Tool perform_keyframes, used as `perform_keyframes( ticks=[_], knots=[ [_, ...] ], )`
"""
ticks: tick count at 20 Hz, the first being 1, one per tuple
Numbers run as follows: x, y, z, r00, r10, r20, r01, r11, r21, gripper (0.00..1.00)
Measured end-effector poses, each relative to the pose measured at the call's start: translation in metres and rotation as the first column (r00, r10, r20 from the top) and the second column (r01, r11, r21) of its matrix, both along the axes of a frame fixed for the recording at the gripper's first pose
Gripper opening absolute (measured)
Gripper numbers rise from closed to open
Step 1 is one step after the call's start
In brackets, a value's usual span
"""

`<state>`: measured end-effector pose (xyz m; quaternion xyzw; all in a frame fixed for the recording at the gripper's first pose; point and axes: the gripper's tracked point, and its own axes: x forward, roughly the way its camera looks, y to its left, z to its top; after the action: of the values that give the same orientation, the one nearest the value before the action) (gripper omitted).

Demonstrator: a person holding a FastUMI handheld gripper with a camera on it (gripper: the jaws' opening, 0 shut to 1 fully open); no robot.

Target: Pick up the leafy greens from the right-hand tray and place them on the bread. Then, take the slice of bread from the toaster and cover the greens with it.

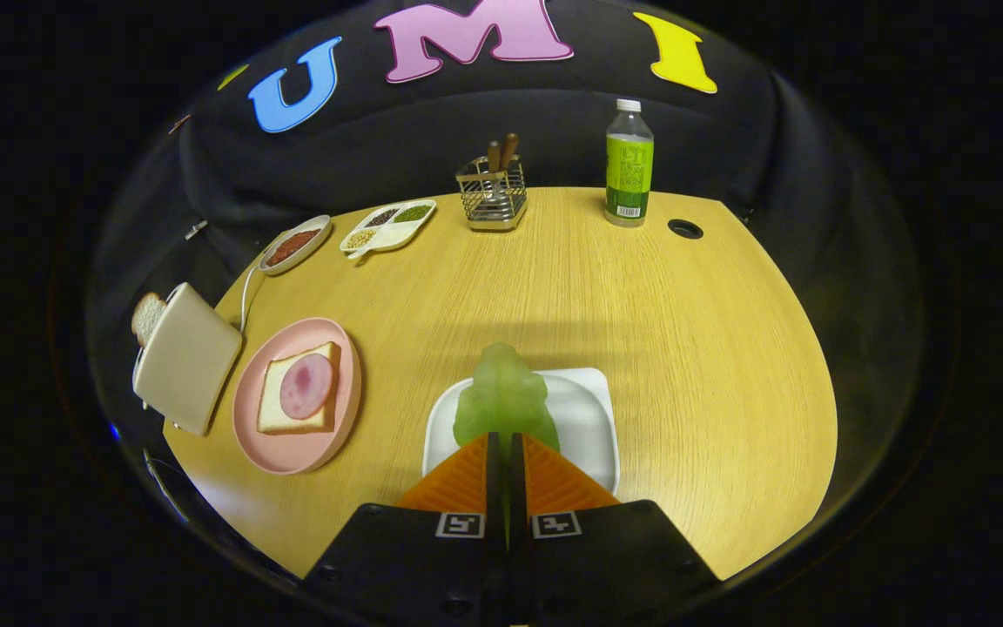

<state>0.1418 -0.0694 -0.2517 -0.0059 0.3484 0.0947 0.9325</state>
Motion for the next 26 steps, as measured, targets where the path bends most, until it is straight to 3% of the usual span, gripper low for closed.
perform_keyframes(
  ticks=[8, 14, 21, 26],
  knots=[
    [-0.009, 0.043, 0.067, 0.997, 0.002, 0.076, -0.003, 1.0, 0.009, 0.05],
    [-0.016, 0.103, 0.104, 0.992, 0.057, 0.115, -0.055, 0.998, -0.016, 0.05],
    [-0.019, 0.184, 0.101, 0.983, 0.153, 0.099, -0.148, 0.988, -0.053, 0.05],
    [-0.018, 0.217, 0.074, 0.986, 0.162, 0.038, -0.161, 0.986, -0.041, 0.05]
  ],
)
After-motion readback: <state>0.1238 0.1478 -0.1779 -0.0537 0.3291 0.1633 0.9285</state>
